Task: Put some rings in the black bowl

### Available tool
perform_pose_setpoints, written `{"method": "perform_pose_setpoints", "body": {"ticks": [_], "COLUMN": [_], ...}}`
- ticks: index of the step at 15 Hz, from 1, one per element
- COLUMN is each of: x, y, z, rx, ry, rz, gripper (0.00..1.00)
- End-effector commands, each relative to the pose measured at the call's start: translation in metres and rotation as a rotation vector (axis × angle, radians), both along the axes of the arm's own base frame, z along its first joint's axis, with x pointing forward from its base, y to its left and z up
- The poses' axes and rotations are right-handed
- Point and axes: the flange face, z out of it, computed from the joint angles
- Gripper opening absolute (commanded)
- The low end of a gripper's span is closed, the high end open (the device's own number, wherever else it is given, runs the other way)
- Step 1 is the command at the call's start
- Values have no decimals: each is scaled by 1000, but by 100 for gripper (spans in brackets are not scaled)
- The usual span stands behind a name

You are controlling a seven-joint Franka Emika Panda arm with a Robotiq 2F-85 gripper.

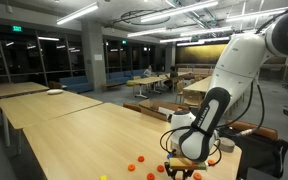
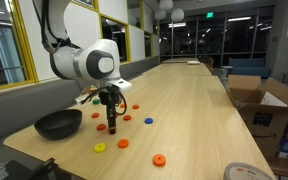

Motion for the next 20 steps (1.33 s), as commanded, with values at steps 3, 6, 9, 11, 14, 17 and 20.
{"method": "perform_pose_setpoints", "body": {"ticks": [3,6,9,11,14,17,20], "x": [-2,-6,-7,-8,-13,-18,-19], "y": [4,13,26,39,74,104,124], "z": [13,32,54,72,91,104,106], "rx": [10,6,0,9,94,185,275], "ry": [-17,-33,-56,-63,-31,-5,30], "rz": [18,37,72,129,313,462,610], "gripper": [25,25,25,25,25,25,25]}}
